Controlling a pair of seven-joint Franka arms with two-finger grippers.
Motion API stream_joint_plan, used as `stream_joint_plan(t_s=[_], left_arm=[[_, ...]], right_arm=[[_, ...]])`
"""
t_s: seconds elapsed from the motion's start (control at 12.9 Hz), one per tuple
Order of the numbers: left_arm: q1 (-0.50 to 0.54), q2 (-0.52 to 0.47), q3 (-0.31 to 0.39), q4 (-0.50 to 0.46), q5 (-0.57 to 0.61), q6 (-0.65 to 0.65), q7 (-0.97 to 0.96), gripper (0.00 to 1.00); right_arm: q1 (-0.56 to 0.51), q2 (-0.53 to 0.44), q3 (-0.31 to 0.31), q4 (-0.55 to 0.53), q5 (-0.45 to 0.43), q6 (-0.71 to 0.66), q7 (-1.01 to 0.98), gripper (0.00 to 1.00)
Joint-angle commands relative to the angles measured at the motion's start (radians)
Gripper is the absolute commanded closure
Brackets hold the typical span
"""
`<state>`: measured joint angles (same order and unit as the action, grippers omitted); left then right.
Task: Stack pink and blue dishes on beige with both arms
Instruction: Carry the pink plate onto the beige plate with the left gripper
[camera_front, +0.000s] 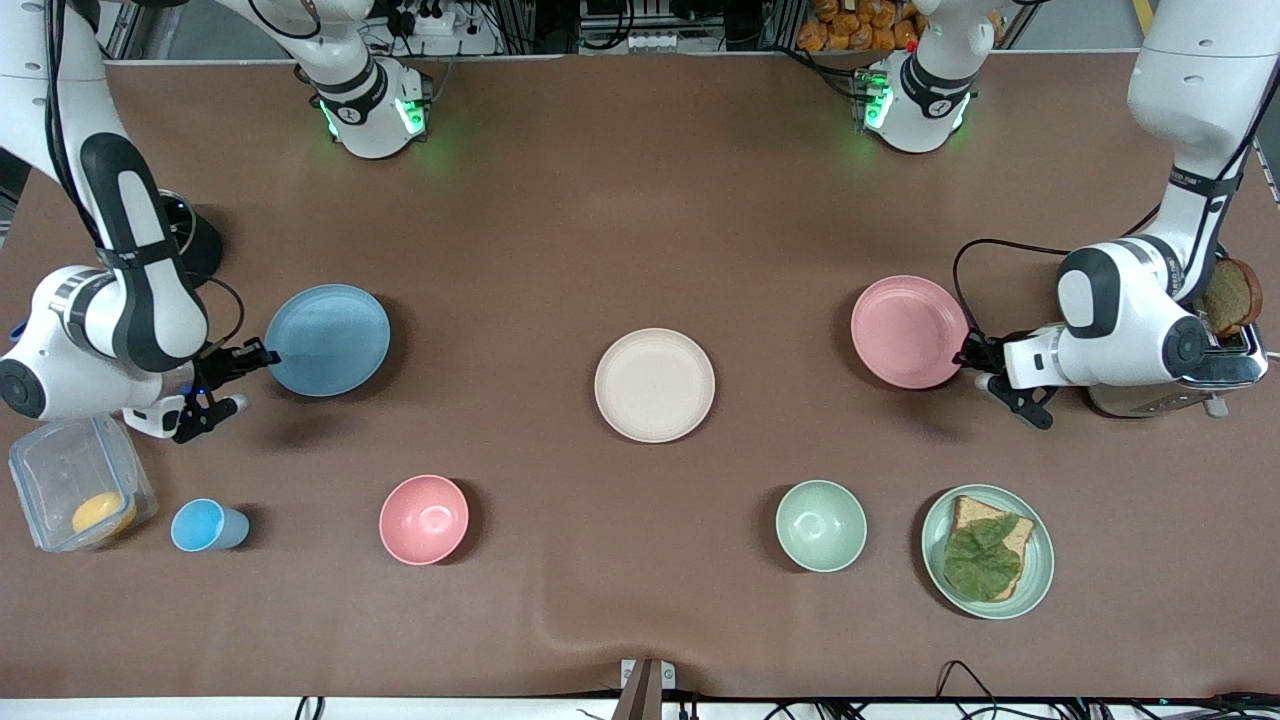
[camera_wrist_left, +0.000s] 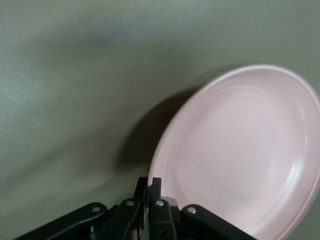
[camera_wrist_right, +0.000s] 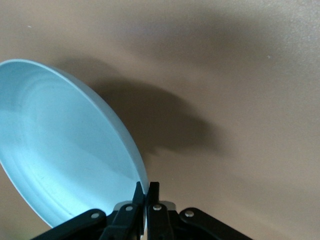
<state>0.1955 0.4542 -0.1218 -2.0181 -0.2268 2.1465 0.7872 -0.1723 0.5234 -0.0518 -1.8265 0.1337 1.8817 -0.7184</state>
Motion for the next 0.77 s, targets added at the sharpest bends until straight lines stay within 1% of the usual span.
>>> stream_joint_plan(t_s=[0.0, 0.08, 0.23, 0.31, 0.39, 0.54, 0.62, 0.7], left_arm=[[-0.008, 0.017, -0.007, 0.084, -0.023, -0.089, -0.023, 1.0], [-0.017, 0.014, -0.015, 0.116, -0.026, -0.123, -0.052, 1.0], [-0.036, 0.012, -0.08, 0.229, -0.026, -0.218, -0.202, 1.0], [-0.057, 0.018, -0.119, 0.263, -0.025, -0.224, -0.304, 1.0], [-0.101, 0.023, -0.136, 0.289, -0.025, -0.223, -0.409, 1.0], [-0.253, 0.044, -0.134, 0.347, -0.014, -0.22, -0.634, 1.0], [-0.327, 0.072, -0.13, 0.369, -0.014, -0.209, -0.751, 1.0], [-0.382, 0.11, -0.127, 0.419, -0.01, -0.179, -0.86, 1.0]], right_arm=[[-0.009, 0.014, 0.003, 0.027, 0.01, -0.023, 0.007, 1.0], [-0.009, 0.014, 0.003, 0.027, 0.01, -0.023, 0.007, 1.0], [-0.01, 0.014, 0.003, 0.027, 0.01, -0.023, 0.007, 1.0], [-0.009, 0.014, 0.003, 0.029, 0.012, -0.023, 0.007, 1.0], [-0.007, 0.014, 0.003, 0.029, 0.012, -0.023, 0.011, 1.0], [-0.006, 0.014, 0.003, 0.032, 0.012, -0.023, 0.023, 1.0], [-0.006, 0.014, 0.003, 0.033, 0.012, -0.027, 0.025, 1.0], [-0.006, 0.014, 0.003, 0.036, 0.012, -0.03, 0.025, 1.0]])
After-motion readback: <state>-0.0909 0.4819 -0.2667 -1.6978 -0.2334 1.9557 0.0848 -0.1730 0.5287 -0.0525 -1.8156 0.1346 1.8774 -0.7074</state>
